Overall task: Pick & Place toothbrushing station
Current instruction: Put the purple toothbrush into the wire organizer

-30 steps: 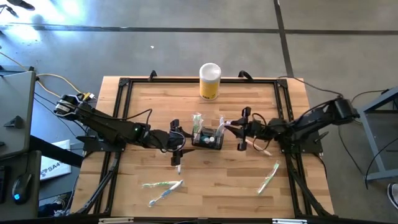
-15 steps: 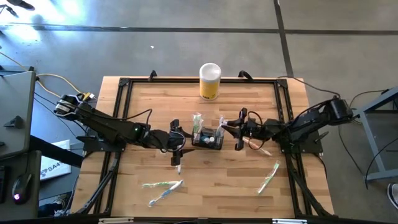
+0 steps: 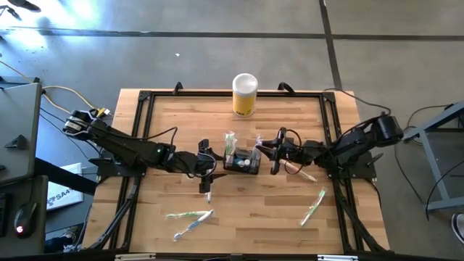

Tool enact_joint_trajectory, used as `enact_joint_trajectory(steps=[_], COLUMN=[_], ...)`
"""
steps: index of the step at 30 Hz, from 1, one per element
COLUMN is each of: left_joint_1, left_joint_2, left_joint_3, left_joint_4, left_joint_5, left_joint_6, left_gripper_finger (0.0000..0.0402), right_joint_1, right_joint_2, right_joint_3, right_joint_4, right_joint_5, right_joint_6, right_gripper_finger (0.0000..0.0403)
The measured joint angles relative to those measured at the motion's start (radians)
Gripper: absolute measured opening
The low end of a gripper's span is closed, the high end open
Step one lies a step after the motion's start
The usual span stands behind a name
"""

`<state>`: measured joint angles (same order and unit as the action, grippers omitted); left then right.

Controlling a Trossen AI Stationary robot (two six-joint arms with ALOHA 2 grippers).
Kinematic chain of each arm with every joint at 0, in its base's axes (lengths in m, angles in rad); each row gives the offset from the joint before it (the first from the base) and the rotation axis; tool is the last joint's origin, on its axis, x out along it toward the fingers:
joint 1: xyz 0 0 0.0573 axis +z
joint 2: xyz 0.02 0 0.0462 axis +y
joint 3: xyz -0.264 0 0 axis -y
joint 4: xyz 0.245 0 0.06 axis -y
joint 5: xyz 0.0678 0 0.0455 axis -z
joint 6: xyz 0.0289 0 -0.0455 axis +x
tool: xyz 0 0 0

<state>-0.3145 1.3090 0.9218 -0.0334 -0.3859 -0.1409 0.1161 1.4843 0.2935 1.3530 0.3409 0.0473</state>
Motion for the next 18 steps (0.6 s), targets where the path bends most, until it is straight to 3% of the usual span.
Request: enact_joint_trajectory(steps=[8,18], left_joint_1=[0.0,0.0], left_joint_2=[0.0,0.0], left_joint_3=[0.0,0.0], left_joint_4=[0.0,-0.024], left_joint_5=[0.0,0.0], left_joint_6=[0.0,-0.022], left_gripper_finger=[0.0257,0.0257], right_joint_1=[-0.008,-0.007], right_joint_2=[0.084,0.092], right_joint_3=[0.0,0.0], right_joint_4=[0.06,0.035], right_joint_5=[0.001,-0.003], right_joint_6=[0.031,0.053], right_gripper_finger=[0.0047,0.0053])
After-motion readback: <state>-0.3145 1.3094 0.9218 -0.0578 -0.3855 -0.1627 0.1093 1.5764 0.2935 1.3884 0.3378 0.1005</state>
